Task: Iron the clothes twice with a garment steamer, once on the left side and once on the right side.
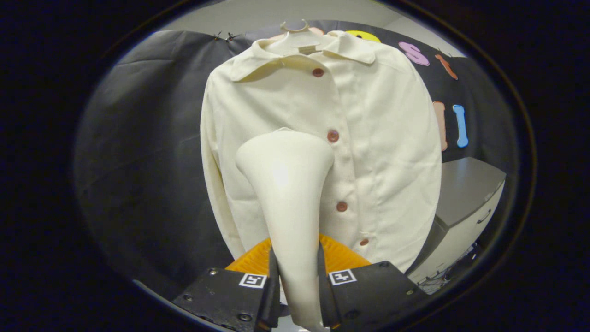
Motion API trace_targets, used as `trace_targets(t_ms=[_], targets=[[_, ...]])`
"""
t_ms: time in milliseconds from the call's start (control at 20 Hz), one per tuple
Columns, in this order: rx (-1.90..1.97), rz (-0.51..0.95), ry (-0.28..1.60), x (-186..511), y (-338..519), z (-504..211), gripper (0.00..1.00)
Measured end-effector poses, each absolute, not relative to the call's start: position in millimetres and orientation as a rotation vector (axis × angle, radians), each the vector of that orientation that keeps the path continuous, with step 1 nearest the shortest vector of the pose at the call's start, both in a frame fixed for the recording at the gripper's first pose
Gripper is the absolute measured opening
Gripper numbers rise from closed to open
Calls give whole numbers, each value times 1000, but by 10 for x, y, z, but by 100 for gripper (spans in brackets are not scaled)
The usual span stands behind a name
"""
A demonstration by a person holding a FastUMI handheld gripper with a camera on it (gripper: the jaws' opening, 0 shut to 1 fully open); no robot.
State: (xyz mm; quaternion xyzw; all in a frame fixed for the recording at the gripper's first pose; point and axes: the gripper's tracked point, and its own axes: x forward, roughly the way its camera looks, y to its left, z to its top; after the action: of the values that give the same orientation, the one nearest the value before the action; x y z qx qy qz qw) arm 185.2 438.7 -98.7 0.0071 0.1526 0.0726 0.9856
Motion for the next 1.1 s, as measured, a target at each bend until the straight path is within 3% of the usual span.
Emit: trace_targets(t_ms=[450,1100], targets=[[-50,217,468,1780,4593,-1803,35],[-160,153,599,1804,4296,-2639,36]])
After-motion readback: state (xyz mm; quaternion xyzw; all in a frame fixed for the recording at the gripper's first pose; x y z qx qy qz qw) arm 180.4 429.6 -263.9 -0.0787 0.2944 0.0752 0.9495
